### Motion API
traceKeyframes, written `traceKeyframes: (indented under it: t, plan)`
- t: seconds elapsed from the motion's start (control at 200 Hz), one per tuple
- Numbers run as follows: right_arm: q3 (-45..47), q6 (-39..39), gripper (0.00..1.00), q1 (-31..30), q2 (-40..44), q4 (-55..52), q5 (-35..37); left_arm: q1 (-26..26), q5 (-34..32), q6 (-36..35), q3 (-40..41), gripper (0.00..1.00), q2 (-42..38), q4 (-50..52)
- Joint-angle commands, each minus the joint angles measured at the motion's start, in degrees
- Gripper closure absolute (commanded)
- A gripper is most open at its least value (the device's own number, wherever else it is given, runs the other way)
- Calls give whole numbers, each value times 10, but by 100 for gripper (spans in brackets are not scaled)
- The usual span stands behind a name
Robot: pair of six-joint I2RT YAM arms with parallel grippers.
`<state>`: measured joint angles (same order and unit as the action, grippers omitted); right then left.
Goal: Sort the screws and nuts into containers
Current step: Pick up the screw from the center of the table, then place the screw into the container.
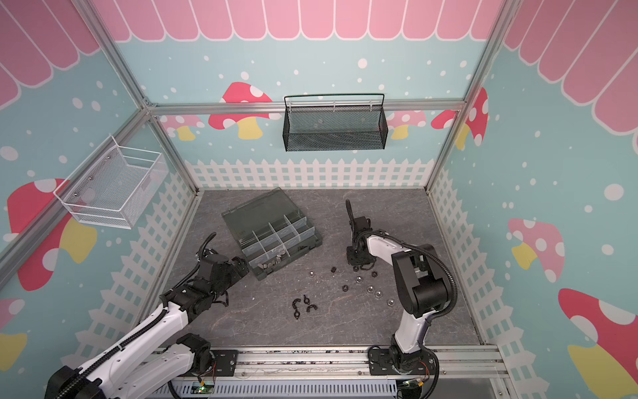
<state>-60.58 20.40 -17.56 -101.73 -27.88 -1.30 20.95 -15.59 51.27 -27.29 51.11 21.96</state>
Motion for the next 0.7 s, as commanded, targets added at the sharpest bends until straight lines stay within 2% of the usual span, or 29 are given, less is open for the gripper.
traceKeyframes:
  t: [0.0,0.1,0.36,0.515,0.695]
  plan:
    - [9,0,85,2,2,-9,-11,-5,-1,16,3,1,-2,-8]
    - [9,4,90,1,20,-9,-22,-5,-1,16,4,1,0,-8]
    - [-8,20,93,-20,67,-1,-54,-5,-2,16,4,0,2,-9]
    - [-41,32,93,-55,73,9,-71,-6,-5,14,6,0,-2,-9]
    - [-114,38,93,-110,38,14,-72,-5,-4,11,3,1,-6,-7]
